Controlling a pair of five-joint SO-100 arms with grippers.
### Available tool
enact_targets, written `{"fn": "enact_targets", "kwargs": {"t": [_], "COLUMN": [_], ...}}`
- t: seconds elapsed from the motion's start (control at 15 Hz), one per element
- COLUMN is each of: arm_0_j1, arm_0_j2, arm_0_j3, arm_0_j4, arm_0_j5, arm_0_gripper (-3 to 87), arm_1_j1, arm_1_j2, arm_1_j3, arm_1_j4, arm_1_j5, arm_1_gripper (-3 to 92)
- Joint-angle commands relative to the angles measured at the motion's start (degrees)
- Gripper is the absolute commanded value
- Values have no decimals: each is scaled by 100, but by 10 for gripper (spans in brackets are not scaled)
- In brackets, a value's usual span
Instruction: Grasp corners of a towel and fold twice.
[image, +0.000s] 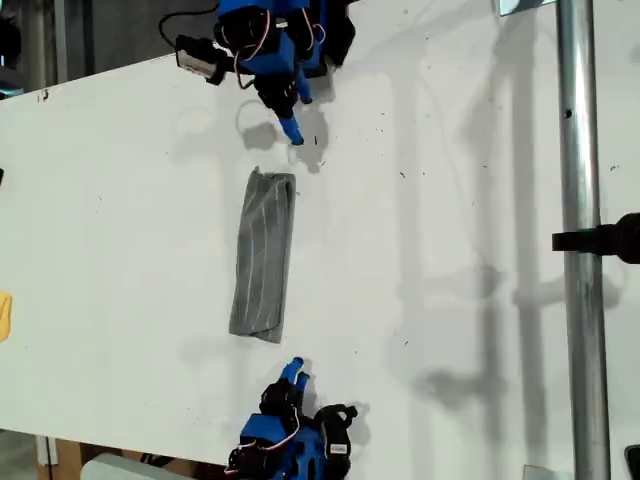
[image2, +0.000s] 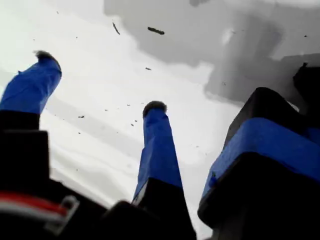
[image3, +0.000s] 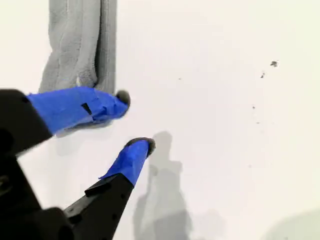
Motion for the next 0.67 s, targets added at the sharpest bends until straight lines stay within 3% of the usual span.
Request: {"fn": "enact_targets", "kwargs": {"t": [0.0,0.07,0.2,0.4,0.6], "arm_0_j1": [9,-62,-105,-62,-70], "arm_0_j2": [2602,2971,2997,2997,2997], "arm_0_j3": [1283,1485,1556,1564,1564], "arm_0_j4": [114,369,281,431,519], "arm_0_j5": [220,343,765,747,729], "arm_0_gripper": [-22,-26,-26,-26,-26], "arm_1_j1": [439,958,1811,2355,2602], "arm_1_j2": [105,-79,-1564,-4052,-5836], "arm_1_j3": [-9,-26,-404,-914,-1784], "arm_1_j4": [-220,-501,-1292,-3032,-4034], "arm_1_j5": [-158,-677,-1547,-1863,-1898], "arm_1_gripper": [402,417,426,431,432]}}
